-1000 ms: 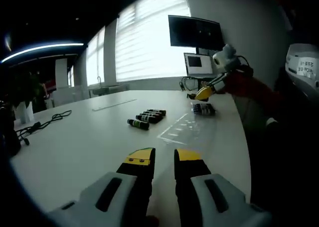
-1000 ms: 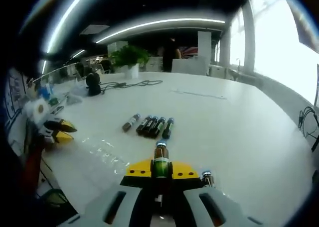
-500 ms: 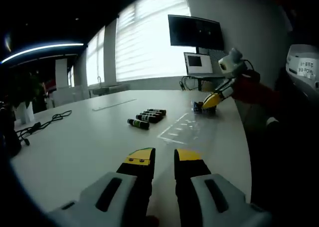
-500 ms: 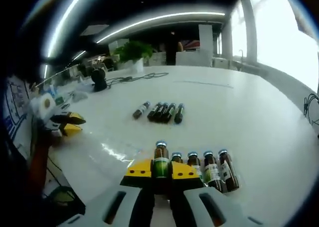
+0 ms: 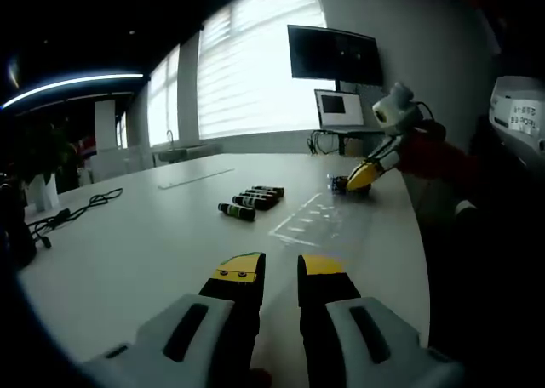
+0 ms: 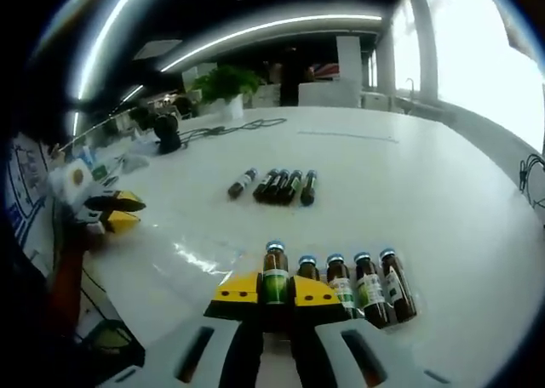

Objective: Grip medicine bottles put into box

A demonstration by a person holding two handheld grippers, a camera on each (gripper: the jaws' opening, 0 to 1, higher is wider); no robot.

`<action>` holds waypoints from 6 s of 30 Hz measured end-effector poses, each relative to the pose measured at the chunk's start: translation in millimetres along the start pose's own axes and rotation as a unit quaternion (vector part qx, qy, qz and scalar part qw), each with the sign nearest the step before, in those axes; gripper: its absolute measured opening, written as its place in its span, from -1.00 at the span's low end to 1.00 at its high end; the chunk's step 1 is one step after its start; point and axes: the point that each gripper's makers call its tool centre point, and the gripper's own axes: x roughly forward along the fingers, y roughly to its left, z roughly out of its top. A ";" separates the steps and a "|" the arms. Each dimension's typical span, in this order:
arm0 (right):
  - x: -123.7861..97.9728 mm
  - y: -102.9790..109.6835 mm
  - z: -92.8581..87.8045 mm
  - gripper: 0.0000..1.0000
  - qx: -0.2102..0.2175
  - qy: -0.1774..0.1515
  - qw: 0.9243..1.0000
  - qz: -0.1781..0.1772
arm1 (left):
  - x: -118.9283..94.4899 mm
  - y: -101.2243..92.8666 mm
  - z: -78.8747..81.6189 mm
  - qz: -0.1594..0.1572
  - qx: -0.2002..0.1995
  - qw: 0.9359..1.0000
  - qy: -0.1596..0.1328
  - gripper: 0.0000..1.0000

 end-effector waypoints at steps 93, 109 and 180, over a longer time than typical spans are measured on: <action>-9.1 8.1 -5.5 -0.98 -0.184 0.037 0.978 0.091 | 0.5 1.5 -0.7 0.004 0.003 1.000 0.002 -0.81; -2.8 4.4 26.3 -0.96 -0.174 -0.035 0.982 0.069 | 1.9 0.7 -0.4 0.005 0.003 1.000 0.002 -0.81; 132.3 -45.9 83.9 -0.74 -0.104 0.013 0.994 0.016 | 0.3 0.8 1.3 0.001 0.000 1.000 -0.005 -0.81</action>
